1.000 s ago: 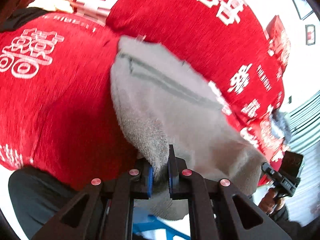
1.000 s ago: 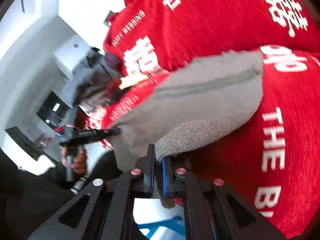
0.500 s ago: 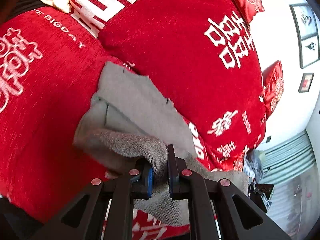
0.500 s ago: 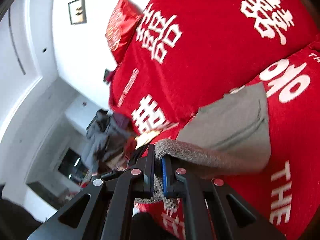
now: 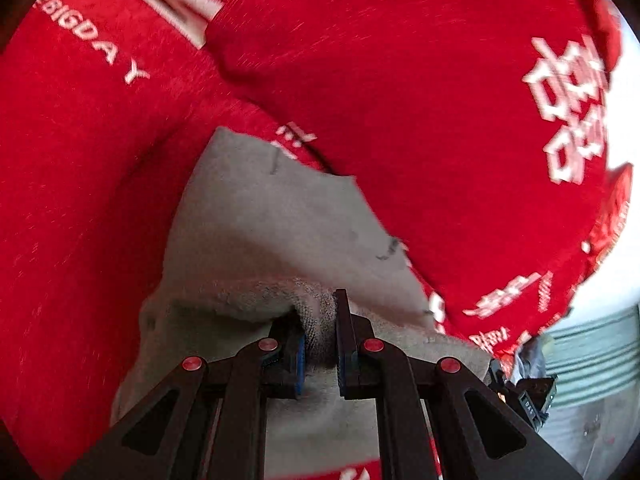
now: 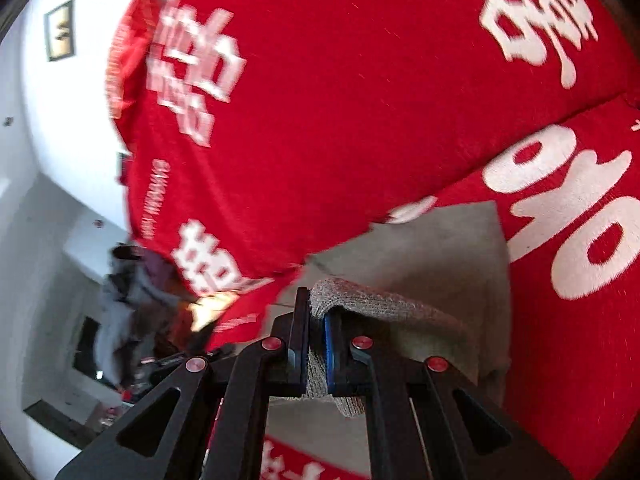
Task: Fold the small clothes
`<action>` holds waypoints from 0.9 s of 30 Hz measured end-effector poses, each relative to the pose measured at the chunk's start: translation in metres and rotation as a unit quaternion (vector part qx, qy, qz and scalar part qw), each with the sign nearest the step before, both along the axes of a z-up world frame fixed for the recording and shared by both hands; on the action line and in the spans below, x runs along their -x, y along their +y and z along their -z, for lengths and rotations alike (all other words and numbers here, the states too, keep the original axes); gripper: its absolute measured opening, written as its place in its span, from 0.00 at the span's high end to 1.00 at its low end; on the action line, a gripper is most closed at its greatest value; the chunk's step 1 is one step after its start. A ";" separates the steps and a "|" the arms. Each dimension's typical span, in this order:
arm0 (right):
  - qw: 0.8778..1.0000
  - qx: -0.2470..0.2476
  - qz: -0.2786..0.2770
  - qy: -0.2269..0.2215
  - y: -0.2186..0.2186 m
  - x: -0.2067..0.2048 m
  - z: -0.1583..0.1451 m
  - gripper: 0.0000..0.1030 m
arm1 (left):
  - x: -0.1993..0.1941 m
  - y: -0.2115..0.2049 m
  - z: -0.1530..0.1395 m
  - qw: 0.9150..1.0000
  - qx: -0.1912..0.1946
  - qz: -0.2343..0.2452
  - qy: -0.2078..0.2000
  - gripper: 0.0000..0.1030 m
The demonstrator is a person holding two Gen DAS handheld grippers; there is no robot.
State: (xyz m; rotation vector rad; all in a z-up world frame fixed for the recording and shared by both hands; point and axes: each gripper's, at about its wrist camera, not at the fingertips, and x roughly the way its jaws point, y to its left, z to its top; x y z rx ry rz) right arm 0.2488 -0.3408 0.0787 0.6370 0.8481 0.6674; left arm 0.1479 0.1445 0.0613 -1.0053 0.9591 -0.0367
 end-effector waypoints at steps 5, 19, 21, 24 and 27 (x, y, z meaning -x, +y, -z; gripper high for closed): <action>0.998 0.052 0.026 0.034 0.005 -0.038 0.030 0.94 | -0.037 -0.002 0.027 0.999 -0.001 0.005 0.048 0.88; 0.983 0.174 0.051 0.029 -0.003 -0.024 0.010 0.27 | -0.002 -0.012 -0.035 0.997 -0.039 0.064 -0.021 0.08; 0.974 0.225 0.012 -0.003 0.007 -0.008 0.003 0.27 | 0.007 -0.028 -0.042 0.986 -0.120 0.112 -0.022 0.08; 0.949 0.302 -0.080 -0.039 0.025 0.013 0.010 0.27 | 0.019 -0.072 -0.036 0.948 -0.214 0.233 -0.017 0.08; 0.933 0.319 -0.158 -0.042 0.046 0.023 0.023 0.27 | 0.019 -0.102 -0.025 0.925 -0.227 0.305 -0.013 0.08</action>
